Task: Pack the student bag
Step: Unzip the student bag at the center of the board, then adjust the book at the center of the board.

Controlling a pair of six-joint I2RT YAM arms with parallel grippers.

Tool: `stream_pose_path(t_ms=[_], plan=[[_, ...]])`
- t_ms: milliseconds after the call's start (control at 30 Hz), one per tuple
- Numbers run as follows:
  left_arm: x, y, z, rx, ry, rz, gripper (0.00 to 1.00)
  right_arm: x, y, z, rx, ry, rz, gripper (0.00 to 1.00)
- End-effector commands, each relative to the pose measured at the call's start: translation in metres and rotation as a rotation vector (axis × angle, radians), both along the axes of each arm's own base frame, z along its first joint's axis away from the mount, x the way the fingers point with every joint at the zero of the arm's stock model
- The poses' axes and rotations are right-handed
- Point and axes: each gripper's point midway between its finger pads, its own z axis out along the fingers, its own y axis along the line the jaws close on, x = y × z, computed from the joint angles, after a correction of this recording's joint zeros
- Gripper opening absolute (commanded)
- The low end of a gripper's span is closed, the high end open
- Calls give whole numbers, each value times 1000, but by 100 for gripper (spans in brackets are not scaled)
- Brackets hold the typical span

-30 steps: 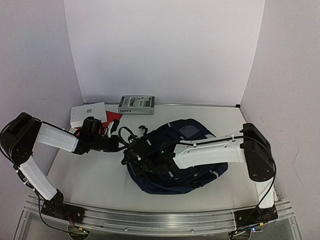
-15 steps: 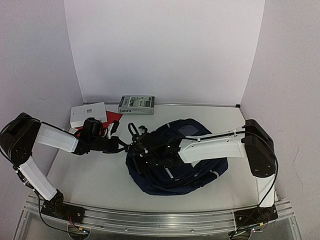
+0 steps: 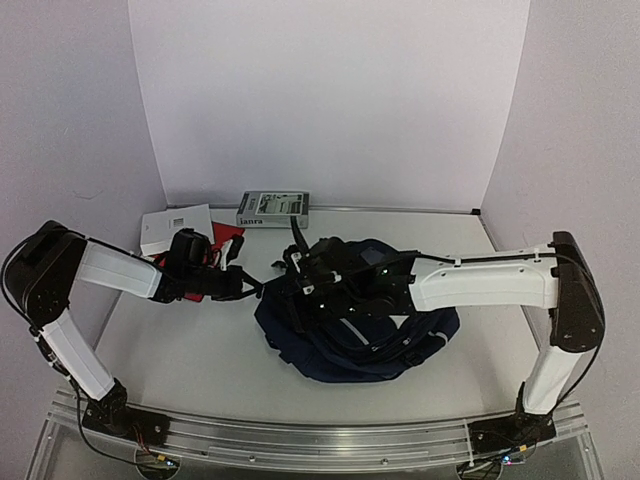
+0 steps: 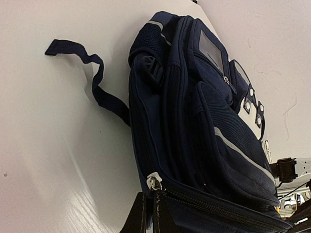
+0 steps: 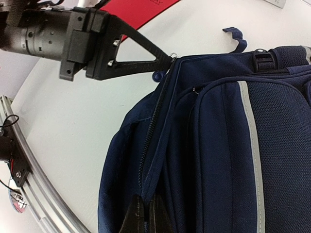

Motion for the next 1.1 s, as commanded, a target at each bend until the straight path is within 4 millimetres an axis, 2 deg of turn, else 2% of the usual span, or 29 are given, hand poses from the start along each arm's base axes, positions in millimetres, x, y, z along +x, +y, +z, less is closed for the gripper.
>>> stream_pose_path(t_ms=[0, 167, 367, 467, 567, 633, 667, 800, 867, 967, 1067], plan=[[56, 29, -14, 105, -45, 200, 0, -28, -2, 86, 175, -21, 106, 0], [76, 12, -25, 91, -43, 151, 0, -44, 1, 110, 232, -13, 201, 0], [103, -8, -22, 65, -85, 104, 0, -53, 4, 110, 239, 3, 250, 0], [113, -17, -21, 49, -86, 80, 0, -36, -1, 100, 204, -20, 150, 0], [116, -18, -10, 42, -109, 81, 1, 2, -22, 78, 98, -91, -86, 0], [117, -13, 1, 61, -129, 100, 10, 20, -32, 64, 36, -110, -205, 0], [116, -9, 10, 75, -142, 113, 16, 29, -36, 50, -14, -120, -254, 0], [110, 12, 36, 141, -176, 175, 50, 58, -44, 26, -78, -126, -373, 0], [107, 32, 43, 206, -175, 236, 65, 73, -48, 23, -75, -117, -409, 0], [109, 75, 46, 295, -134, 369, 78, 96, -53, 20, -66, -112, -445, 0], [111, 120, 47, 304, -57, 492, 82, 108, -50, 16, -57, -112, -444, 4]])
